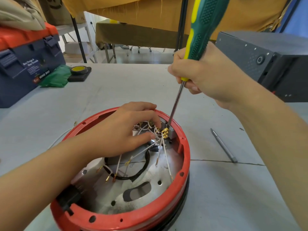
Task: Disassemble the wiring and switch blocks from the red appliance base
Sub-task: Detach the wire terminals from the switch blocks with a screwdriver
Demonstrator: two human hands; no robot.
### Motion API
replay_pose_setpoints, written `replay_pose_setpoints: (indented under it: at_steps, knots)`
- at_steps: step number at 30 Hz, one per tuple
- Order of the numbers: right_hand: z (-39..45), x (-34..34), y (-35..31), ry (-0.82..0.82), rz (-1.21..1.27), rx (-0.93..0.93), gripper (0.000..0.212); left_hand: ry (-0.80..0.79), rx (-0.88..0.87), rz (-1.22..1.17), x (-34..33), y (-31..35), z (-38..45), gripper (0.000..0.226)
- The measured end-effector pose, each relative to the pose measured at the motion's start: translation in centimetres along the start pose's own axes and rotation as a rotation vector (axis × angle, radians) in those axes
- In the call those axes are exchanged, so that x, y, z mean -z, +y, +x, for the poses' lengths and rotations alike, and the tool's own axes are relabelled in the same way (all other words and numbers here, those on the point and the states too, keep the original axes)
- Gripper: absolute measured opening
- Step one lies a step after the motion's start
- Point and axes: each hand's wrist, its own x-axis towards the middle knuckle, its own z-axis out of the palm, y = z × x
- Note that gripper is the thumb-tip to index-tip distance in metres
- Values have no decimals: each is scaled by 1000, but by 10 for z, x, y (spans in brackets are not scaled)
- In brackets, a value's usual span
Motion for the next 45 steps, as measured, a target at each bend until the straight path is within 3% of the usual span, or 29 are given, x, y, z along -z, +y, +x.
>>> replay_pose_setpoints:
  at_steps: [13,30,34,39,45]
  knots:
    - [-10,14,49,165,422,-203,25,-5,20,13,-1,2,1,15]
    - [-11,7,76,142,609,-306,39,1,36,0,-3,1,3,8]
    - [-11,-10,73,102,583,-286,28,-8,41,-13,-3,0,2,8]
    - [-15,16,60,263,645,-228,28,-1,27,-33,-2,0,2,11]
    - [-28,17,55,334,674,-165,25,26,11,-15,-2,-2,2,14]
